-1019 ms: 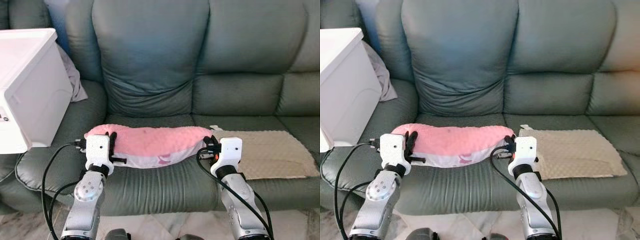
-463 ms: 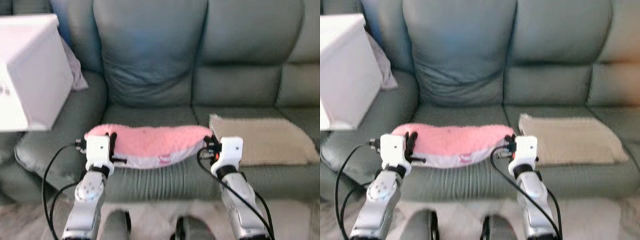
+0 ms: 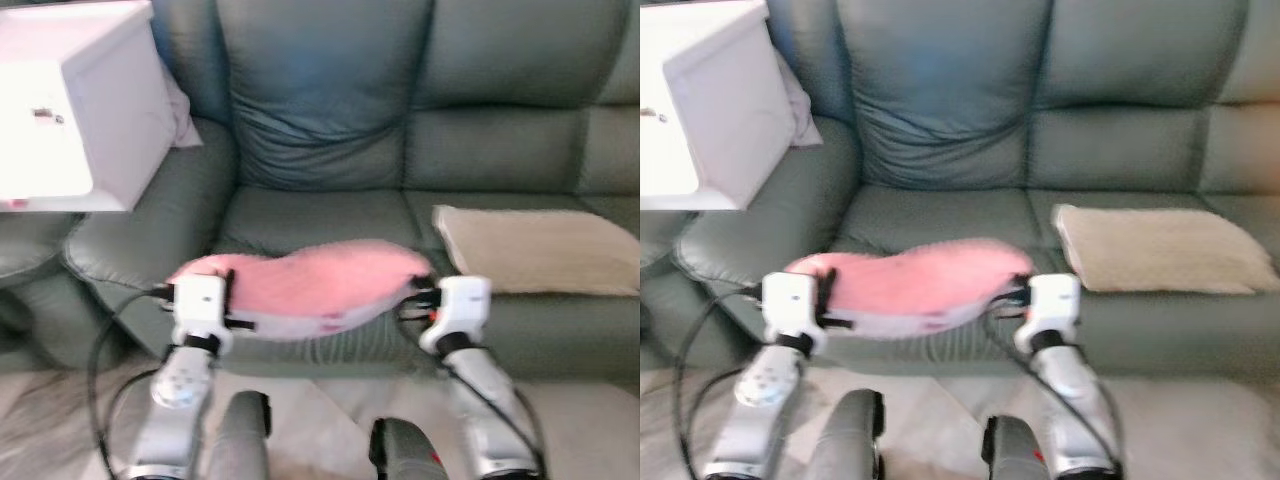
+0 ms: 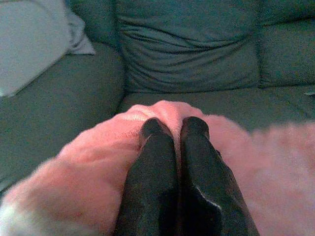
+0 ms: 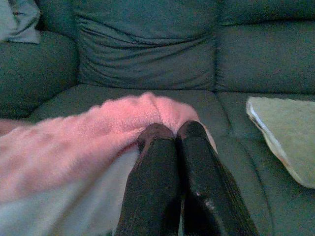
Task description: Move the pillow to the sofa
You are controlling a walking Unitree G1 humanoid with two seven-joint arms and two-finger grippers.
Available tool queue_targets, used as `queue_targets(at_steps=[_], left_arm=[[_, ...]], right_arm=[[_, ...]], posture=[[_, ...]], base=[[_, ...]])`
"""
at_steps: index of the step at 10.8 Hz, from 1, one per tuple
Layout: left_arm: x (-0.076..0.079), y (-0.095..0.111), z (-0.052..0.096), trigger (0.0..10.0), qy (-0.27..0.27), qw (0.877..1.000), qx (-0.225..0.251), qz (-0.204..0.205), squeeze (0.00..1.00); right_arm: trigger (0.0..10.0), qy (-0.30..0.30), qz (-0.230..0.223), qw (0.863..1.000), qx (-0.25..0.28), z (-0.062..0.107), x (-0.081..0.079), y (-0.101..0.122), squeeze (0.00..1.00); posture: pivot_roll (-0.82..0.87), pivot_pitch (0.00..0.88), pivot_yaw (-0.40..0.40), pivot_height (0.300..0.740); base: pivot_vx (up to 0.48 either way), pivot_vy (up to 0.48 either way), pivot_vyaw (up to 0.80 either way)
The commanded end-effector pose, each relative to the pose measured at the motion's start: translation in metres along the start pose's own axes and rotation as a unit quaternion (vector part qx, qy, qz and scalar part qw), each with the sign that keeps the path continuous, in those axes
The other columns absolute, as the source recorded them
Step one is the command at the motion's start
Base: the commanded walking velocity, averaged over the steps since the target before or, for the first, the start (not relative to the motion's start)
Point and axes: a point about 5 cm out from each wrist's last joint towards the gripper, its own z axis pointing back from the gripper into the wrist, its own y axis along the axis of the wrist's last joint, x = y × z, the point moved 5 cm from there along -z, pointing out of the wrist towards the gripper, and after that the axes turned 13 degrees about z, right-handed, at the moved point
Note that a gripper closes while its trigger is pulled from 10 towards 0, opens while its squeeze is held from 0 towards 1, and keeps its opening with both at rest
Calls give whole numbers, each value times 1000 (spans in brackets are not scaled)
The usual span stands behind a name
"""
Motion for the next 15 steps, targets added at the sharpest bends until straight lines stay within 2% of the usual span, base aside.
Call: queue_targets(at_steps=[1, 5, 15], left_arm=[[12, 15, -6, 10000, -21, 999, 25, -1, 0], [13, 16, -6, 10000, -28, 999, 27, 4, 0], [15, 13, -7, 10000, -29, 999, 20, 13, 0]], right_arm=[[10000, -11, 6, 1000, 16, -2, 8, 8, 0], [10000, -12, 6, 1000, 18, -3, 8, 9, 0], [10000, -19, 11, 1000, 21, -5, 13, 9, 0]], posture=[[7, 0, -22, 651], [8, 0, -20, 651], [6, 0, -14, 651]], base=[[0, 0, 0], [0, 0, 0], [270, 0, 0]])
